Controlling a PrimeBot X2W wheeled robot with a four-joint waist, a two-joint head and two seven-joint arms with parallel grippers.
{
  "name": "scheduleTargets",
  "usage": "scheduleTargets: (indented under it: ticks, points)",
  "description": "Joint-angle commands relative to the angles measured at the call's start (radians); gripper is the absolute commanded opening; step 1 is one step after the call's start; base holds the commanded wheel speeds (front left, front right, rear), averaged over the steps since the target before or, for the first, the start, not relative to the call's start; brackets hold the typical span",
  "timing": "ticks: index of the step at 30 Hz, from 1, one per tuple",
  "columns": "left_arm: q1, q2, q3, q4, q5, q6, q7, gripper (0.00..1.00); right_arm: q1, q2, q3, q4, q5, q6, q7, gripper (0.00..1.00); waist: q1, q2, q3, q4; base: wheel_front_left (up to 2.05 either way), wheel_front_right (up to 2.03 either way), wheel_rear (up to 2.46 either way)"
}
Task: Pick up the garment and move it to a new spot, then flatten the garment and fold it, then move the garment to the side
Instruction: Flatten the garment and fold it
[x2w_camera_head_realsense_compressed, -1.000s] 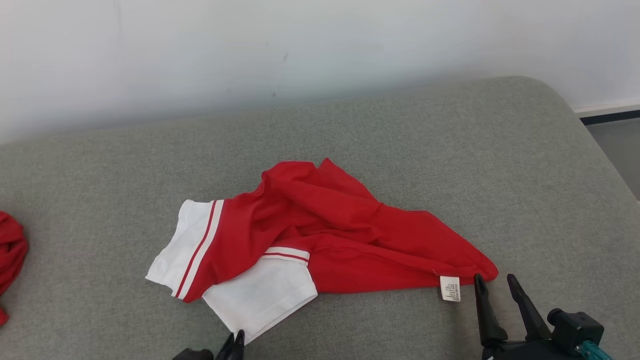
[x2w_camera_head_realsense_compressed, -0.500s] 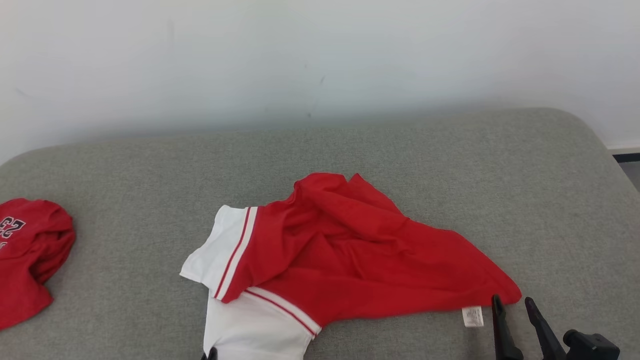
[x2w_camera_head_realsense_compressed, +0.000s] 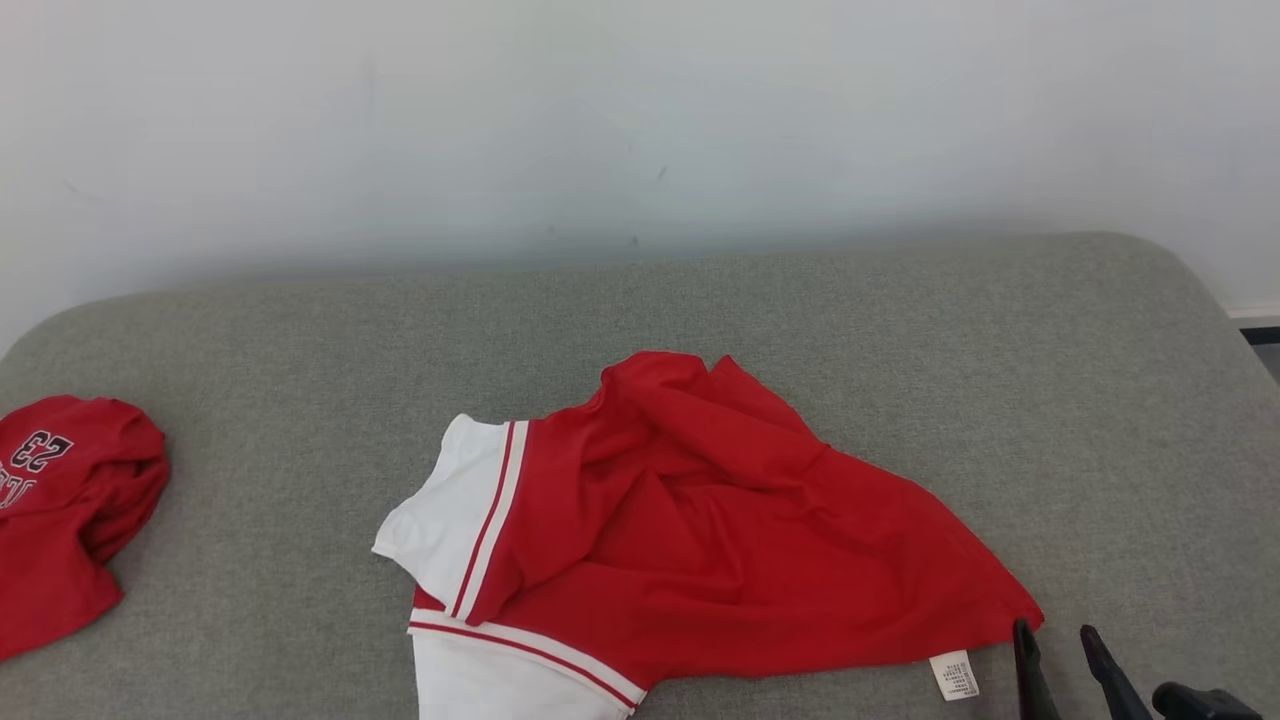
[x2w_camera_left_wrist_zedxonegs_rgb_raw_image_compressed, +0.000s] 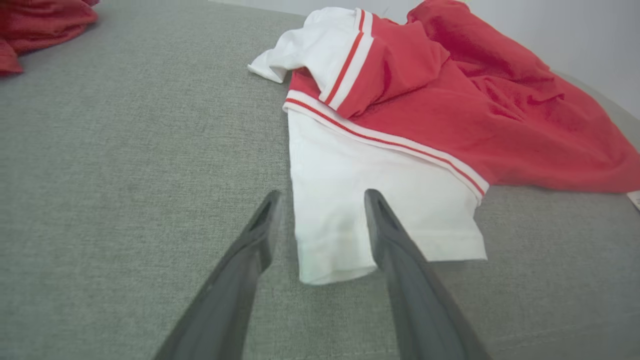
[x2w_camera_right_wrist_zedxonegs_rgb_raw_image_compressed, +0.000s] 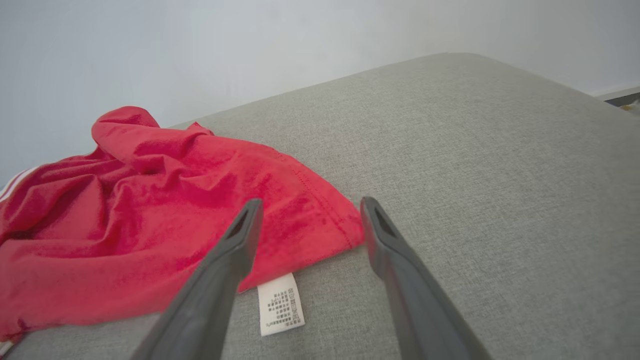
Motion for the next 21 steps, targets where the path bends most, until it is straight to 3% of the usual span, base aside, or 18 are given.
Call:
scheduleTargets:
  ticks: [1, 10, 21]
  points:
    - [0.003, 0.0, 0.003, -0.007, -0.006, 0.003, -0.01, 1.0, 0.008, -0.01, -0.007, 0.009, -0.002, -0.003, 0.0, 1.0, 0.0, 0.0, 0.0, -0.001, 0.0, 0.0, 0.0]
    - [-0.02, 0.006, -0.012, 0.025, -0.012, -0.001, 0.016, 1.0, -0.033, -0.053, -0.013, 0.094, -0.02, -0.003, 0.005, 1.0, 0.0, 0.0, -0.003, -0.005, 0.0, 0.0, 0.0]
    - [-0.029, -0.007, -0.017, 0.189, -0.051, -0.022, 0.011, 1.0, -0.158, -0.08, 0.031, 0.247, -0.011, -0.002, 0.033, 1.0, 0.0, 0.0, 0.018, -0.01, 0.0, 0.0, 0.0]
